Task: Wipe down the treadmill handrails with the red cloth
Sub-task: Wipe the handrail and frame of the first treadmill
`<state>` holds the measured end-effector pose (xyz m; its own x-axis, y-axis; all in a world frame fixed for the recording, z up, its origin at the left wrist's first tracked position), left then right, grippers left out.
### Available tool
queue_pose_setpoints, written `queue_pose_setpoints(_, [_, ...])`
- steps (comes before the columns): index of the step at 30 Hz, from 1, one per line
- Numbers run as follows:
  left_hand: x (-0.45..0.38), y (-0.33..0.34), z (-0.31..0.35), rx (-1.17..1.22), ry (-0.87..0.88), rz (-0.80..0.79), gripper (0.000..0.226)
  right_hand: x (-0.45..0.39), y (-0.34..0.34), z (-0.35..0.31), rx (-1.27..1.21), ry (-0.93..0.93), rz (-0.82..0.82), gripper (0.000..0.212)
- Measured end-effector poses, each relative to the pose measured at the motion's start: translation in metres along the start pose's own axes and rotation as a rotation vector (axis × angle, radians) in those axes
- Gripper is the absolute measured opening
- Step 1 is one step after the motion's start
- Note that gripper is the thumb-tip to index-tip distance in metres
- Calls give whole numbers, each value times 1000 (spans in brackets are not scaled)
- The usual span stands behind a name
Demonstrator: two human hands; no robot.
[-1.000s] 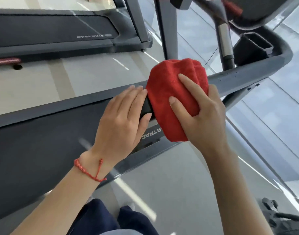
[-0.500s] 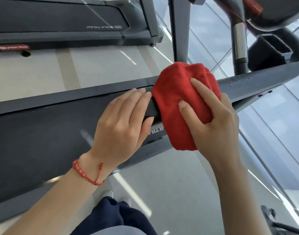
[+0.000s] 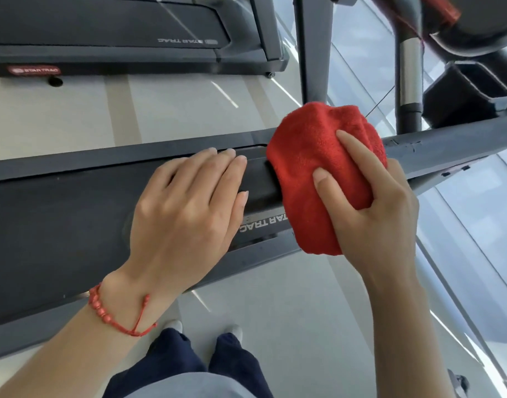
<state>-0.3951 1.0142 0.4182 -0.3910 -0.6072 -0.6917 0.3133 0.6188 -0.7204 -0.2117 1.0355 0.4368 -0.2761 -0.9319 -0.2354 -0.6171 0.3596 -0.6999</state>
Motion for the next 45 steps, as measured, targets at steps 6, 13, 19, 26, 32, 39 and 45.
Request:
queue_pose_setpoints(6, [-10,8,18,-110,-80,7,29,-11,-4,10,-24,-71,-18,47])
queue_pose_setpoints(13, [-22,20,31,-193,-109,54,26,-24,-6,21,-37,-155,-67,46])
queue_pose_setpoints(19, [-21,22,32,-211,-86,69,26,-43,-20,39,-40,-78,-58,46])
queue_pose_setpoints(26, [-21,23,32,-181,-104,43,27,-38,-13,33,-70,-118,-122,46])
queue_pose_setpoints(32, [-23,19,33,-81,-164,-30,29,-54,-27,50,-54,-32,-64,45])
queue_pose_setpoints(39, [-39,34,69,21,-131,-78,32,-57,-27,55,-52,-79,-94,45])
queue_pose_setpoints(45, [-42,47,82,-4,-171,-74,32,-73,-42,74,-58,-63,-79,46])
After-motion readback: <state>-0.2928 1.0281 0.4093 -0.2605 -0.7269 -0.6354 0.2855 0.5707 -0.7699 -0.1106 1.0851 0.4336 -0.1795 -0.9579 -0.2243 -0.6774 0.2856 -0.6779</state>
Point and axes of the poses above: each hand's wrist, its own x-axis away from the middle knuckle, its own y-axis out of the palm, z = x × y, the point moved 6 cm from there along -x, towards the middle knuckle, and after that the axes turned 9 degrees about y, right-handed, at the moved point
